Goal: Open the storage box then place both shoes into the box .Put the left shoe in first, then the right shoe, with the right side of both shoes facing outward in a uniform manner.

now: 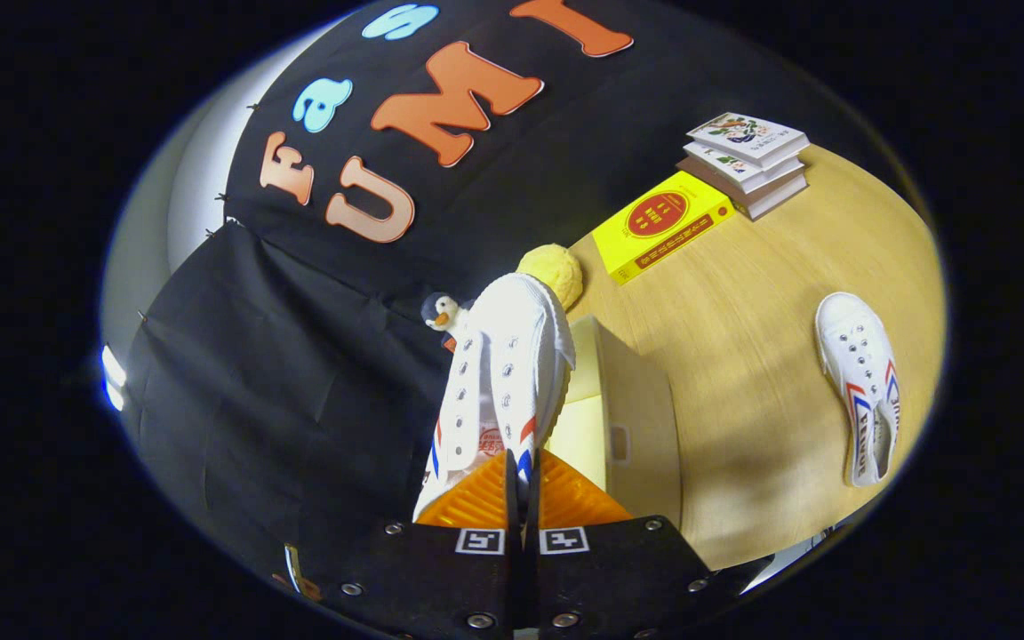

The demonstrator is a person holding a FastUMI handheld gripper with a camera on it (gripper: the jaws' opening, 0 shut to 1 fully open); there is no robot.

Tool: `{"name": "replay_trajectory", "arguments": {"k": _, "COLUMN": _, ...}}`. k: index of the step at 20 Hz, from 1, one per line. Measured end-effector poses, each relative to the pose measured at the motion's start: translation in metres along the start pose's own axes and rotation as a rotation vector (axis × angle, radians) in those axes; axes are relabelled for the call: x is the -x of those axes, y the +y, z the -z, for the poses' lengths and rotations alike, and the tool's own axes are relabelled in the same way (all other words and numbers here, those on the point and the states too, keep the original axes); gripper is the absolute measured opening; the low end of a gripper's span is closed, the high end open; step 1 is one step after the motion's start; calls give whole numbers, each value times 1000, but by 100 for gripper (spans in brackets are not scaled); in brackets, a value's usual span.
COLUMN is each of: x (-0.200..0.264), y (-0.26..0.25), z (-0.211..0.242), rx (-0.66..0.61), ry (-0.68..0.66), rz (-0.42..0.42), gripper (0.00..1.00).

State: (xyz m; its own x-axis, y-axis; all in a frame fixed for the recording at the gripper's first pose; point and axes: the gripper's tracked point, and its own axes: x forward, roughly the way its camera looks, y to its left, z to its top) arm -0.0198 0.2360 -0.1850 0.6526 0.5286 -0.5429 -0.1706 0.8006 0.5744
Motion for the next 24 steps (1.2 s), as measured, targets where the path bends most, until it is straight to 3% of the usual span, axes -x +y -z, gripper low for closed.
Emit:
{"name": "replay_trajectory", "arguments": {"k": 9, "x": -75, "y": 4, "z": 54, "rx": 95, "ry": 115, "rz": 118, "gripper": 0}}
{"name": "replay_trajectory", "arguments": {"k": 20, "x": -101, "y": -7, "z": 84, "rx": 70, "ry": 186, "rz": 173, "gripper": 4}}
{"name": "replay_trajectory", "arguments": {"k": 21, "x": -99, "y": 2, "z": 79, "rx": 56, "ry": 173, "rz": 135, "gripper": 9}}
{"name": "replay_trajectory", "arguments": {"k": 22, "x": -96, "y": 15, "z": 71, "rx": 36, "ry": 148, "rz": 89, "gripper": 25}}
{"name": "replay_trajectory", "arguments": {"k": 24, "x": -86, "y": 25, "z": 57, "rx": 28, "ry": 119, "rz": 45, "gripper": 43}}
